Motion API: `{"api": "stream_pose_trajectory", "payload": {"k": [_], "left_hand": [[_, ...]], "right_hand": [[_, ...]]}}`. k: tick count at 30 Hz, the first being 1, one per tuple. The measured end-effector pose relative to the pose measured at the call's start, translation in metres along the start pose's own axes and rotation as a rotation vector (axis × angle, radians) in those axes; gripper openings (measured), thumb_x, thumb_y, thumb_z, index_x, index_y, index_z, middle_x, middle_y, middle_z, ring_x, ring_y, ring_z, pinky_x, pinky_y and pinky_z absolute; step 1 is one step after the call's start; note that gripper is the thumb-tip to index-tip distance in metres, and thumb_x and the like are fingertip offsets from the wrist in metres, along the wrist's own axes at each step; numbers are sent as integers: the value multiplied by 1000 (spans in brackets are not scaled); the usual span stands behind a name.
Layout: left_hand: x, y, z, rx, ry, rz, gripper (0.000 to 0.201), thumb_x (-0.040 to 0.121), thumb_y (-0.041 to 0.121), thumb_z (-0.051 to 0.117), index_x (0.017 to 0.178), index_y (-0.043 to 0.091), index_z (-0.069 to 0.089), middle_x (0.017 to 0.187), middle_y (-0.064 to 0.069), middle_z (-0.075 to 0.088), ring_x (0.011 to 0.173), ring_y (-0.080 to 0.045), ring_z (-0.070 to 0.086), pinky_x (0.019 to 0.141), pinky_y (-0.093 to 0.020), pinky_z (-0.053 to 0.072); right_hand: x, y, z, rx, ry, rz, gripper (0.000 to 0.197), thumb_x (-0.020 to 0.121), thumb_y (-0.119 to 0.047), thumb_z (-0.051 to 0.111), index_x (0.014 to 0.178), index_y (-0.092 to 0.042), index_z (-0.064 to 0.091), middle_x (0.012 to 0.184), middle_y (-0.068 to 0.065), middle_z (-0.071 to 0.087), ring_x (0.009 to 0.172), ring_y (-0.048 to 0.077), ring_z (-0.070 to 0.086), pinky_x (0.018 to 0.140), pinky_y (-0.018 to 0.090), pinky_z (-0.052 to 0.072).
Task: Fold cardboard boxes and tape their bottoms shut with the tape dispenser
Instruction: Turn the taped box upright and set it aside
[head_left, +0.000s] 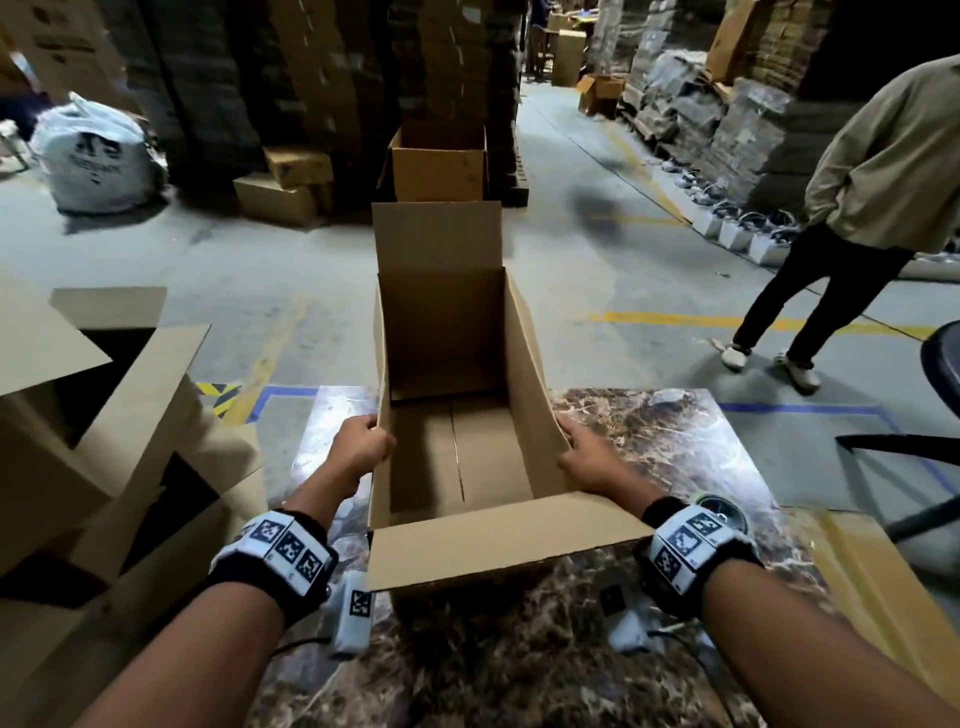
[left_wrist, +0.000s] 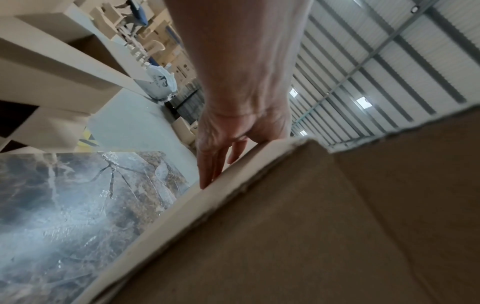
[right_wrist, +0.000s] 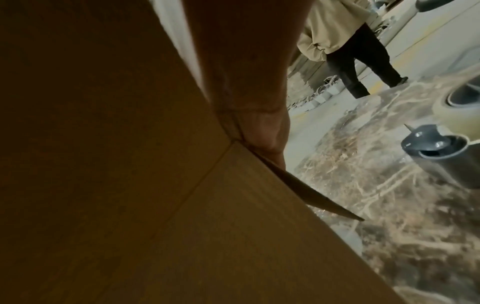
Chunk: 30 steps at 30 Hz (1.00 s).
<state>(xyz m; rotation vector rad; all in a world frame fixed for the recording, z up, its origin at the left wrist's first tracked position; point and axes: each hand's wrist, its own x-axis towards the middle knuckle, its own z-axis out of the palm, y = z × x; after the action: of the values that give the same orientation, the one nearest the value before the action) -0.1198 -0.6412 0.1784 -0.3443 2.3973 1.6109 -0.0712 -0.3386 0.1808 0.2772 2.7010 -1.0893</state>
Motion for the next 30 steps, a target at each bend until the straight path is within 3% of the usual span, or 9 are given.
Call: {"api": "stream_pose_trajectory", "payload": {"k": [3, 6, 9, 12, 15, 19, 22, 24, 30], "left_hand": [[-4, 1, -5, 205, 61, 37, 39, 75, 15, 62, 112, 4, 62, 102, -16, 65, 94, -36, 61, 71, -31, 45], [-16, 1, -13, 577, 138, 169, 62, 90, 30, 65, 141, 5, 38, 137, -20, 49, 124, -38, 49, 94, -40, 43], [-56, 6, -13, 682, 16, 329, 80, 88, 57, 61, 152, 21, 30, 157, -15, 25, 145, -32, 22, 114, -47, 28], [-102, 11, -10, 859, -325, 223, 116, 53, 97, 47, 151, 36, 31, 164, -5, 4, 150, -32, -9, 117, -58, 9], [-119, 4, -5, 1022, -375, 157, 145, 18, 105, 40, 146, 37, 40, 165, -10, -5, 147, -39, -19, 116, -62, 4], [-120, -16, 17, 1176, -130, 179, 95, 51, 89, 62, 124, 29, 64, 163, -8, 16, 147, -45, -1, 115, -57, 17], [-123, -29, 29, 1185, 34, 243, 72, 67, 78, 63, 115, 26, 70, 139, -2, 51, 145, -39, 16, 114, -46, 31], [-128, -33, 33, 1189, 91, 281, 58, 76, 69, 63, 114, 26, 70, 125, 0, 61, 145, -37, 19, 115, -42, 27], [-169, -47, 32, 1212, 37, 286, 59, 76, 73, 61, 108, 24, 73, 113, 1, 65, 141, -38, 26, 116, -42, 23]], "right_hand": [[-3, 5, -8, -108, -41, -18, 70, 94, -9, 54, 155, -17, 23, 144, 14, 51, 117, 28, 58, 88, 32, 52], [-15, 8, -21, -350, -64, -92, 79, 97, -39, 55, 157, -13, 10, 159, 18, 26, 144, 31, 32, 115, 41, 33], [-43, -4, -35, -366, -85, -206, 86, 91, -66, 49, 158, -25, 14, 164, 13, 9, 151, 28, 11, 121, 43, 18], [-67, -14, -40, -453, -348, -209, 104, 69, -90, 46, 153, -33, 28, 164, 12, 9, 151, 32, 6, 121, 53, 14], [-82, -9, -33, -557, -460, -206, 89, 76, -69, 67, 149, -29, 37, 165, 8, 5, 149, 38, -11, 119, 62, 7], [-105, -1, -5, -673, -157, -244, 74, 77, -56, 73, 138, -26, 44, 155, 1, 34, 149, 36, 4, 116, 57, 26], [-115, 1, 19, -685, 62, -234, 45, 88, -38, 67, 127, -24, 49, 140, 2, 54, 149, 35, 11, 113, 53, 32], [-123, 2, 29, -650, 151, -220, 28, 90, -25, 63, 116, -22, 53, 130, 2, 62, 149, 35, 14, 111, 51, 33], [-158, 12, 31, -673, 101, -225, 20, 91, -22, 62, 110, -21, 55, 124, 4, 63, 146, 37, 19, 107, 53, 36]]}}
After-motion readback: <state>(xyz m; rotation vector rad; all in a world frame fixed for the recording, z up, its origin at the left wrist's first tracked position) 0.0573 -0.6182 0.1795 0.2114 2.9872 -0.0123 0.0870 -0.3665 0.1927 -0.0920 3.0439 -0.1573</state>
